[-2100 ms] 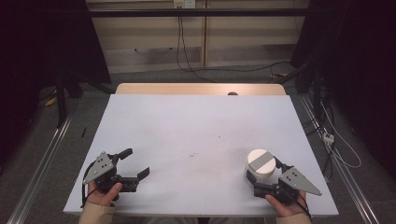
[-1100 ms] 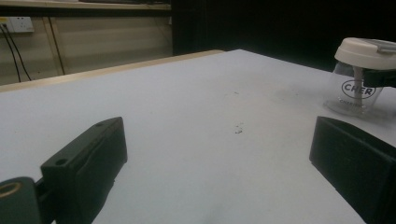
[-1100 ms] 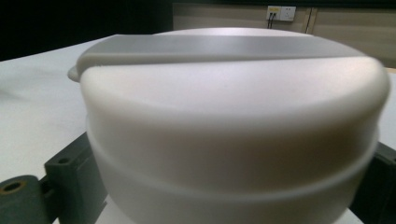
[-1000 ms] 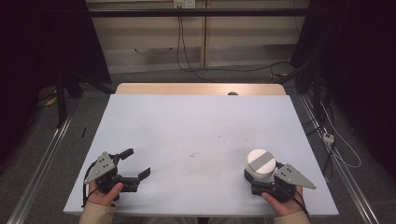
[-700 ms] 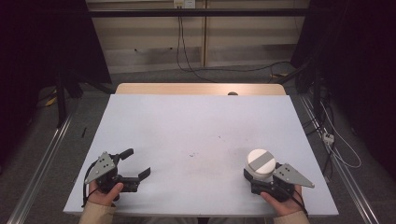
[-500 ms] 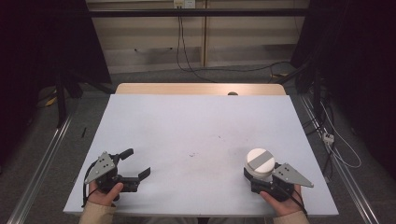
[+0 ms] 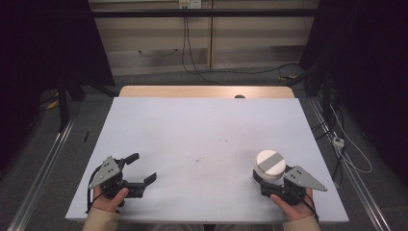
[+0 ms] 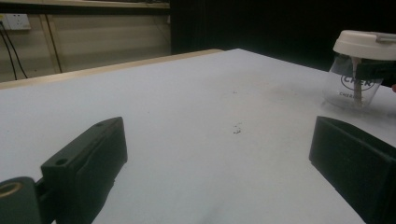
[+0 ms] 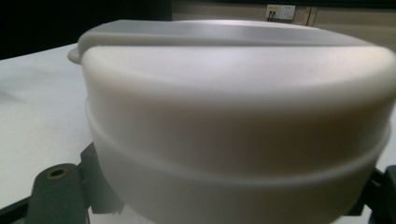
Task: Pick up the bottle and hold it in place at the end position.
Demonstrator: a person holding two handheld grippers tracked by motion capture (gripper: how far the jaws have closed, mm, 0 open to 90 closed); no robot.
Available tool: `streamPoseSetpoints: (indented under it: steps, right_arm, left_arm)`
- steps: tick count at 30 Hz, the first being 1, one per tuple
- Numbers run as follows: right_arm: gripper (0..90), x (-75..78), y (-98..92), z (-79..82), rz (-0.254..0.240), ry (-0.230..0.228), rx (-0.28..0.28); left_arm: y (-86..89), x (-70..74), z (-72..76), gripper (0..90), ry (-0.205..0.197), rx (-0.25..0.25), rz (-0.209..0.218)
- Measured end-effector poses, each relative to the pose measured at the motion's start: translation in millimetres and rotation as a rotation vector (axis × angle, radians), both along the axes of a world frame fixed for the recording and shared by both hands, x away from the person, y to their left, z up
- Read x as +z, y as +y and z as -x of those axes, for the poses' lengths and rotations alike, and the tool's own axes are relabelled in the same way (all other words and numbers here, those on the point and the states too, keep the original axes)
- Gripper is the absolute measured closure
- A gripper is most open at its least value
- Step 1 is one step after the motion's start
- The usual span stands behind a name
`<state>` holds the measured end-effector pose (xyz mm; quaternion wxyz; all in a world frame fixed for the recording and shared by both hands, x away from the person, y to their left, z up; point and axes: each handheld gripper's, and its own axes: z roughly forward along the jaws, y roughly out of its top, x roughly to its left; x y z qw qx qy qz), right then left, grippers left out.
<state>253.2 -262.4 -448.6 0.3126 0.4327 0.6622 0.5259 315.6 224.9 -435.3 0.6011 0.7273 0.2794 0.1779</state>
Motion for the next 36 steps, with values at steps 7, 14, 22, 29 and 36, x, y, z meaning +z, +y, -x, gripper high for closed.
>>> streamPoseSetpoints:
  steps: [7, 14, 22, 29, 36]
  right_arm:
    - [18.5, 5.8, 8.5, -13.6, -0.002, -0.014, 0.012]
    - [18.5, 10.8, 20.6, -29.5, 0.020, -0.023, 0.037]
    - [18.5, 13.0, 31.7, -41.4, 0.022, -0.028, 0.057]
    - [18.5, 14.4, 42.6, -53.6, 0.019, -0.030, 0.075]
    - [18.6, 16.8, 48.7, -63.6, 0.013, -0.033, 0.076]
  left_arm:
    - [-1.7, -0.2, 0.1, 3.9, 0.000, -0.007, 0.006]
    - [-1.4, 0.0, -0.4, 3.9, 0.000, -0.010, 0.011]
    - [-2.8, -0.2, -0.7, 3.8, -0.001, -0.012, 0.007]
    - [-3.2, -0.4, -1.1, 3.9, -0.001, -0.016, 0.002]
    - [-3.5, -0.4, -1.6, 3.8, -0.006, -0.018, 0.001]
